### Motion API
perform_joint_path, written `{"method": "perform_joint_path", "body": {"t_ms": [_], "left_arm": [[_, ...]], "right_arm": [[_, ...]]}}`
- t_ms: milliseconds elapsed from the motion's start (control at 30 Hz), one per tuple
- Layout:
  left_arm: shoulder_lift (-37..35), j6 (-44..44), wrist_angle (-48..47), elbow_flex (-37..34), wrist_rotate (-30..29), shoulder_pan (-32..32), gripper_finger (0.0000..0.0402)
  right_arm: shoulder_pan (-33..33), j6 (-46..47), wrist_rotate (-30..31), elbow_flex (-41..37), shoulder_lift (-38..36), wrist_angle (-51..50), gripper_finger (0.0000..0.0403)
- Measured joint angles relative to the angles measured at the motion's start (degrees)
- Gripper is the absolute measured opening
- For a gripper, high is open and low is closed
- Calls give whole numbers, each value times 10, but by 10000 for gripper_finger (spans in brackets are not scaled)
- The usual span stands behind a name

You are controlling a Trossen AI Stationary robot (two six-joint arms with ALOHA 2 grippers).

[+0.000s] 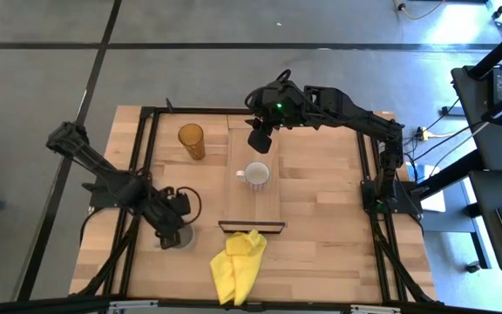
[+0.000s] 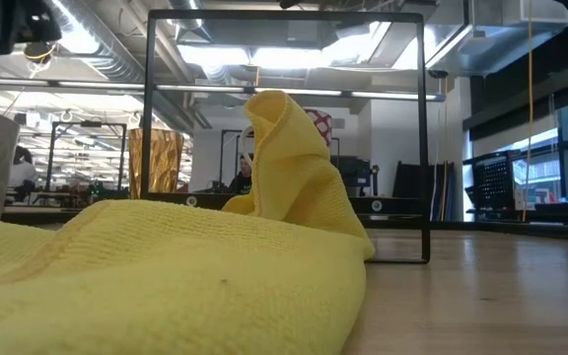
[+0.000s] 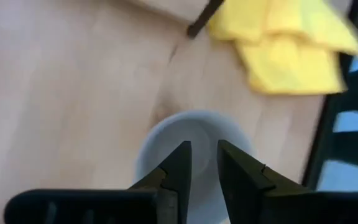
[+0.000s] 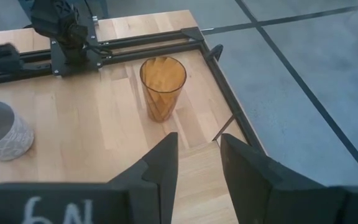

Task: Stack small to large cups/mugs on shelf
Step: Put the gray mug on the shelf

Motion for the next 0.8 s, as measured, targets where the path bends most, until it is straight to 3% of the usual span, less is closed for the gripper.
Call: {"method": "perform_joint_path", "body": {"t_ms": [233, 633, 800], "left_arm": [[-1, 71, -31, -5, 5, -31, 71], [0, 45, -43, -54, 2, -31, 73], [0, 24, -43, -62, 0, -31, 99]], "right_arm": [[-13, -30, 2, 0, -1, -6, 123], [-76, -31, -11, 0, -12, -10, 123], [-86, -33, -12, 0, -12, -10, 123]]}}
